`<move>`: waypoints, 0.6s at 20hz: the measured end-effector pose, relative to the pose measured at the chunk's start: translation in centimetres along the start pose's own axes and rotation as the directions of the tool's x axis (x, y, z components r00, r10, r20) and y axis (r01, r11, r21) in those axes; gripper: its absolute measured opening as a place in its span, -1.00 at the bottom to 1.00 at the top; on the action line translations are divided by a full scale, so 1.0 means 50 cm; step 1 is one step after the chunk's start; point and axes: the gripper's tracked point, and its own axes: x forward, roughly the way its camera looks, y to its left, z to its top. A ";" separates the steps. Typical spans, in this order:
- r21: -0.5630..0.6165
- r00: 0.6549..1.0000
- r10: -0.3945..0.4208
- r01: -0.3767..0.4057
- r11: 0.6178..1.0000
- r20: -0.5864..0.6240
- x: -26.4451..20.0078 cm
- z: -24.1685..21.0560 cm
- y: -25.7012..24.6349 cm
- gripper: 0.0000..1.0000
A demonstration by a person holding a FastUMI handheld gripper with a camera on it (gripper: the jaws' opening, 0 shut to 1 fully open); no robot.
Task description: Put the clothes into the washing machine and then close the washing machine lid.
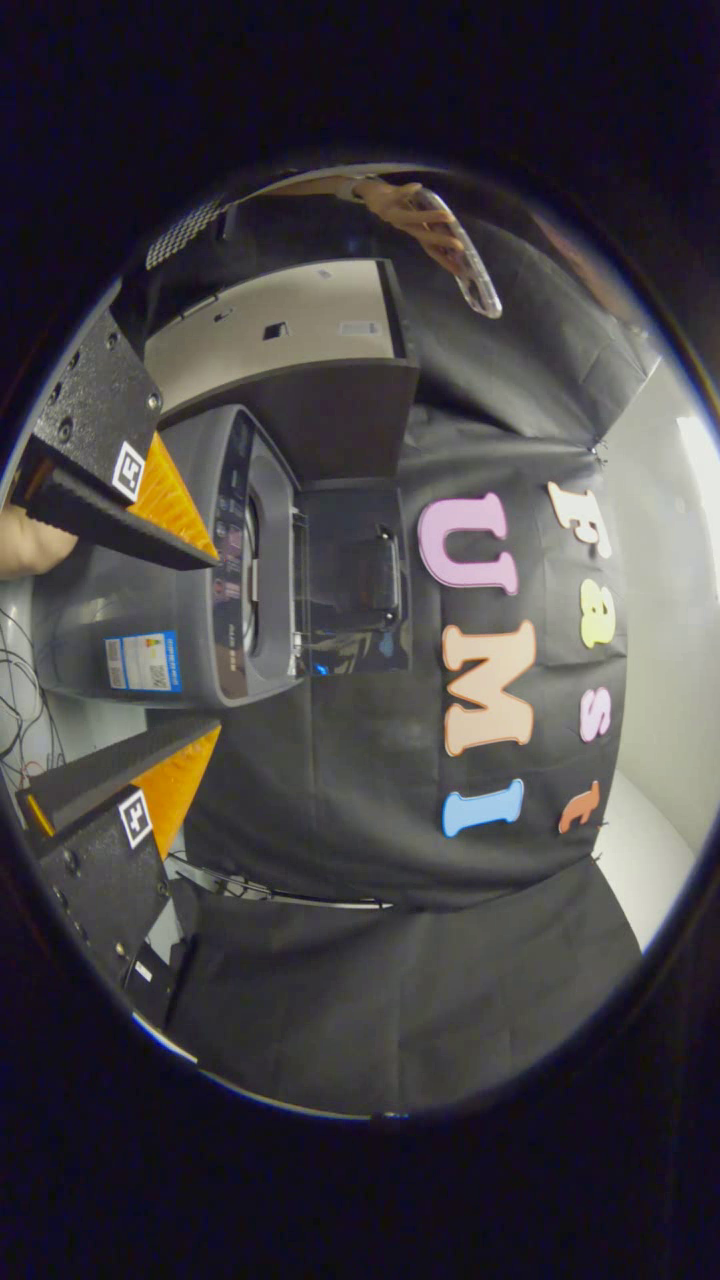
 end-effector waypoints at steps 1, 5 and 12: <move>-0.007 1.000 0.002 -0.002 1.000 0.001 -0.004 -0.006 0.004 0.77; 0.004 1.000 0.016 -0.016 1.000 -0.009 -0.018 -0.018 0.013 0.79; -0.001 0.999 0.028 -0.028 1.000 0.018 -0.024 -0.012 0.015 0.81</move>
